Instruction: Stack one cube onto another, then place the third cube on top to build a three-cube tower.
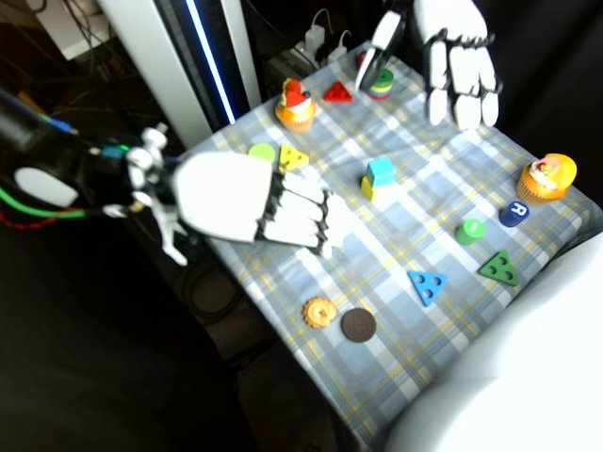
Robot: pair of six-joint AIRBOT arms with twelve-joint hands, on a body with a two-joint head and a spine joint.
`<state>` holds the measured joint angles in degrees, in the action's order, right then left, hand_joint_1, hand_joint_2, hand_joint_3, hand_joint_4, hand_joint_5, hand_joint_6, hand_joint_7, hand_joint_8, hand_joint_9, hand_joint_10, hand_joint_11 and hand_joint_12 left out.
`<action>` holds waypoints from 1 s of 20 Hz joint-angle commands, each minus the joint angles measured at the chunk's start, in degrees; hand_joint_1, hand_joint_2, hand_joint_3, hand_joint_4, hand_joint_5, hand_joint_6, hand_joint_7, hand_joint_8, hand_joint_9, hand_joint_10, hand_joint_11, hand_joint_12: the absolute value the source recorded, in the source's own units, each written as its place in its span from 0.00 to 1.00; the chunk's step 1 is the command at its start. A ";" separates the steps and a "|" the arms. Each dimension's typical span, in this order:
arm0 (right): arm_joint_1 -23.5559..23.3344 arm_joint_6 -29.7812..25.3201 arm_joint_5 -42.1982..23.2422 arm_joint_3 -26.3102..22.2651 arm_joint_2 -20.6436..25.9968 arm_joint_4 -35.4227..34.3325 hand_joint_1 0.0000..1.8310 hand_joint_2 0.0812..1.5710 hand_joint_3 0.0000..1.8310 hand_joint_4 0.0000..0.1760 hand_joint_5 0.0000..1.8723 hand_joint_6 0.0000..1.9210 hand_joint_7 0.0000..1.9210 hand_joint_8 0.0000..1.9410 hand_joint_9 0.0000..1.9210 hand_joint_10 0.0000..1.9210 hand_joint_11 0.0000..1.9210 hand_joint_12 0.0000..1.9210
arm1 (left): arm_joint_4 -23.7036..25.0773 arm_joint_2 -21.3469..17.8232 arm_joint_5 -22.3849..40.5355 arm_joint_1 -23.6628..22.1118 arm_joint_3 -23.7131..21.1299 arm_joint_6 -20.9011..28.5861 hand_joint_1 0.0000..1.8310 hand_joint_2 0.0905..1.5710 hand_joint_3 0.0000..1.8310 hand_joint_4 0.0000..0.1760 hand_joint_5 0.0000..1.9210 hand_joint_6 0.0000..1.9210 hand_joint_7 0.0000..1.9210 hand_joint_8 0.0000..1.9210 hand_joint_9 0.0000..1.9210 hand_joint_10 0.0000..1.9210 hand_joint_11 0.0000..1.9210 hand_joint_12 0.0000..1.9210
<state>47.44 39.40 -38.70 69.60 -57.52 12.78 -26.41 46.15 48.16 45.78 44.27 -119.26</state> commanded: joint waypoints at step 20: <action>-3.49 2.19 1.28 4.26 -4.53 -1.36 0.53 0.62 0.00 0.00 0.50 0.02 0.38 0.01 0.37 0.02 0.07 0.66 | 0.70 -0.53 13.16 2.18 -2.04 1.11 0.34 0.48 0.00 1.00 0.06 0.00 0.11 0.00 0.13 0.00 0.00 0.14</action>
<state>44.75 41.45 -31.68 73.60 -61.98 12.32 -27.49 45.78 54.26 48.21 42.30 -118.56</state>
